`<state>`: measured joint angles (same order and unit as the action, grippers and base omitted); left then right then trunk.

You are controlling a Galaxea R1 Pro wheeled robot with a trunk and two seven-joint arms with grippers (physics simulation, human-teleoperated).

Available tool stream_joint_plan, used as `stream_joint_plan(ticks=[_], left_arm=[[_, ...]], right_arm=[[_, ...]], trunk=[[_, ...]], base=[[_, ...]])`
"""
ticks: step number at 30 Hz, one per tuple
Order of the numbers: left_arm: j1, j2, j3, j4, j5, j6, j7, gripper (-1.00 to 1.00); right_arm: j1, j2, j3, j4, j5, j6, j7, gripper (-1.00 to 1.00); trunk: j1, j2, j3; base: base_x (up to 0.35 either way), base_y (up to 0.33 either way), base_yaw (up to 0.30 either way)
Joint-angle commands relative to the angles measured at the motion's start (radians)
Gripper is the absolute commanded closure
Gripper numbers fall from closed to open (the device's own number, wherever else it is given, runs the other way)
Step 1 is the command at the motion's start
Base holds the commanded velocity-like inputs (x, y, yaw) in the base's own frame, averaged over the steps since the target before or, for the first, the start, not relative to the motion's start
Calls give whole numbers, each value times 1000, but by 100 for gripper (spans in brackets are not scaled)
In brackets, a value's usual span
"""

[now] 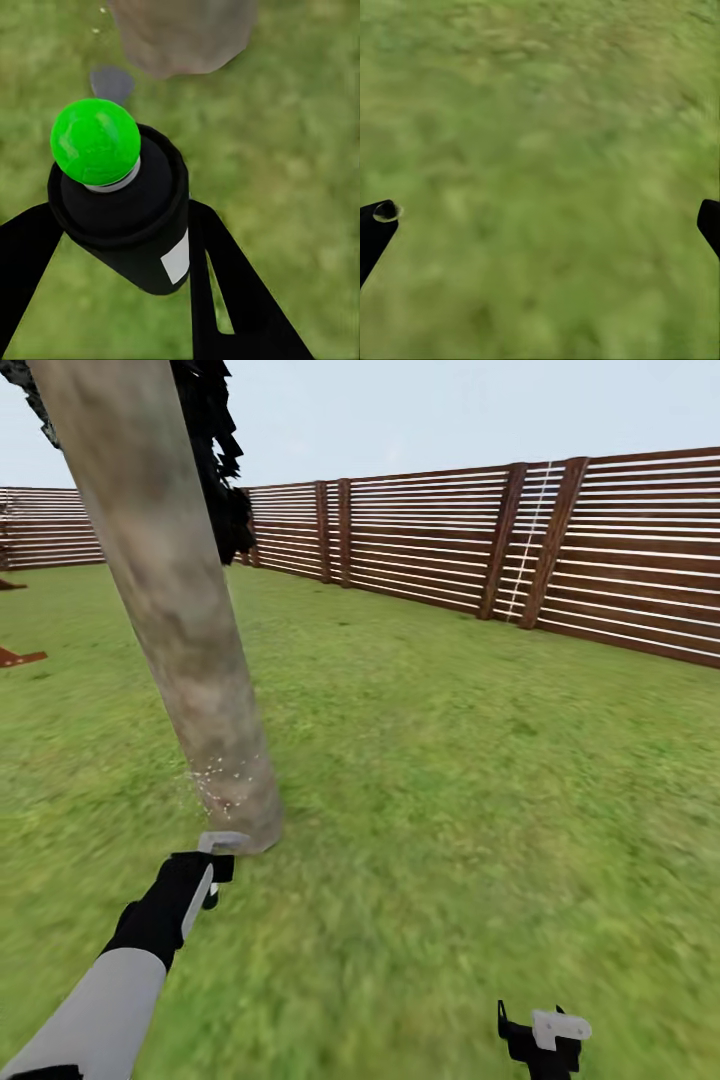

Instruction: In the garden, pick up the pesticide atomizer on the floor and spray pesticide onto both trees until each tree trunk is fully covered.

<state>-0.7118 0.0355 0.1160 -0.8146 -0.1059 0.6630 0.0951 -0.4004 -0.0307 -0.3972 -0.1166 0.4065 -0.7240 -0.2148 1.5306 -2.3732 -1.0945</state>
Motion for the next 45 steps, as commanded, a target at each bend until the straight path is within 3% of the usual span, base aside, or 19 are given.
stream_joint_plan(ticks=[1, 5, 8, 9, 10, 13, 15, 18, 22, 26, 31, 32, 34, 35, 38, 45], left_arm=[[0, 5, 2, 4, 1, -1, 0, 100], [2, 51, 4, 65, -3, -10, 1, 100], [2, 43, 0, 177, -3, -139, 6, 100], [1, 29, -1, 241, 2, -203, 24, 100], [1, 11, -1, 259, 4, -223, 36, 100], [-1, -14, 3, 267, 6, -235, 54, 100], [-1, -4, 8, 276, 5, -238, 65, 100], [1, 36, 15, 288, 3, -239, 81, 100], [0, 35, 18, 340, 11, -243, 90, 100], [0, 32, 18, 344, 59, -246, 90, 100], [25, 65, 15, 338, 61, -248, 88, 100], [27, 63, 15, 335, 62, -249, 88, 100], [29, 55, 17, 347, 63, -338, 101, 100], [29, 55, 16, 360, 64, -348, 122, 100], [29, 55, 15, 408, 67, -358, 147, 100], [29, 55, 16, 411, 68, -359, 149, 100]], right_arm=[[0, 0, 0, 0, 0, 0, 0, -100], [0, 0, 0, 0, 0, 0, 0, -100], [0, 0, 0, 0, 0, 0, 0, -100], [0, 0, 0, 0, 0, 0, 0, -100], [0, 0, 0, 0, 0, 0, 0, -100], [0, 0, 0, 0, 0, 0, 0, -100], [0, 0, 0, 0, 0, 0, 0, -100], [0, 0, 0, 0, 0, 0, 0, -100], [0, 0, 0, 0, 0, 0, 1, -100], [0, 0, 0, 0, 0, 0, 2, -100], [0, 0, 0, 0, 0, 0, 0, -100], [0, 0, 0, 0, 0, 0, 0, -100], [0, 0, 0, 0, 0, 0, 0, -100], [0, 0, 0, 0, 0, 0, 0, -100], [0, 0, 0, 0, -1, 0, 1, -100], [0, 6, 0, -2, -3, -1, -1, -100]], trunk=[[0, 0, 0], [0, 0, 0], [0, 0, 0], [0, 0, 0], [0, 0, 0], [0, 0, 0], [0, 0, 0], [0, 0, 0], [0, 0, 0], [0, 0, 0], [0, 0, 0], [0, 0, 0], [0, 0, 0], [0, 0, 0], [0, 0, 0], [0, 0, 0]], base=[[242, -180, 206], [205, -182, 43], [121, -209, 16], [173, -181, 190], [206, -172, 242], [262, -137, 266], [304, -94, 145], [299, -103, 20], [149, -202, 1], [12, -205, 5], [0, -17, 218], [0, 0, 274], [8, -207, 25], [72, -262, 3], [128, -266, 1], [149, -267, 0]])
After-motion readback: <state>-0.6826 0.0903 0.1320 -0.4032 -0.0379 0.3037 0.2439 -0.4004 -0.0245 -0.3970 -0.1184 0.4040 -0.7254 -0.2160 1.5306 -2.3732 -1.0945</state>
